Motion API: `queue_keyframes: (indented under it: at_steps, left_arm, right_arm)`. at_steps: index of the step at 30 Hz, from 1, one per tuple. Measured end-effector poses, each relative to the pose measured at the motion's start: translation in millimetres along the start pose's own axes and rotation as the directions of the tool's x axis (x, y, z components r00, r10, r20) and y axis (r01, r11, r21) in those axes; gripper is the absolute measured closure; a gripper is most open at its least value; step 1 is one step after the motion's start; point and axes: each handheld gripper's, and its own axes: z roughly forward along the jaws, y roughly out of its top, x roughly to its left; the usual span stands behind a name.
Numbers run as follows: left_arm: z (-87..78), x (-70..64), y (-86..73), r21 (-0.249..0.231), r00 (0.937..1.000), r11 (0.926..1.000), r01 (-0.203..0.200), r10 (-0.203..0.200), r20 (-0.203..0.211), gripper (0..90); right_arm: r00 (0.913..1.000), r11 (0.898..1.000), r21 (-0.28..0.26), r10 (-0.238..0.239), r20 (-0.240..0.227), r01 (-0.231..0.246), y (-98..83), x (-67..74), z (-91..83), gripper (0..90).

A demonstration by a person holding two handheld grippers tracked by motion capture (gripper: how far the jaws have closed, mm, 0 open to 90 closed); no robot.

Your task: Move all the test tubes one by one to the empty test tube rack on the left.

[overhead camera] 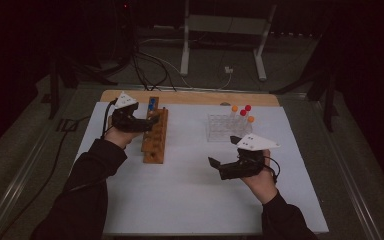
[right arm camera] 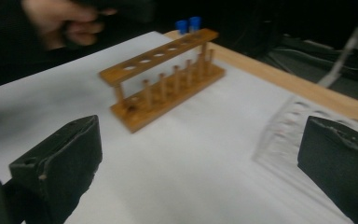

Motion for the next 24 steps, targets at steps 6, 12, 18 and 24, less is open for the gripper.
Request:
queue_keyframes:
  at_steps: [6,12,18,24]
  left_arm:
    - [-26.8,-22.6,-10.8,0.000,0.9945,0.9994,-0.034,0.034,0.099,1.3]
    - [-51.4,-40.0,-27.5,-0.004,0.9874,0.9989,-0.047,0.047,0.152,1.3]
    - [-65.6,-54.9,-46.1,0.001,0.9798,0.9989,-0.047,0.046,0.195,1.3]
    - [-71.5,-70.5,-60.2,0.000,0.9703,0.9974,-0.072,0.070,0.231,1.3]
  right_arm:
    - [0.9982,0.999,-0.028,0.027,0.053,-0.026,3.9,-22.9,-8.5,0.0]
    - [0.9889,0.999,-0.023,0.045,0.141,-0.042,0.6,-45.3,-11.2,0.0]
    - [0.9752,0.997,0.001,0.072,0.209,-0.073,-9.2,-67.5,-6.8,0.0]
    - [0.9570,0.992,0.030,0.107,0.270,-0.120,-24.7,-88.5,1.8,5.5]
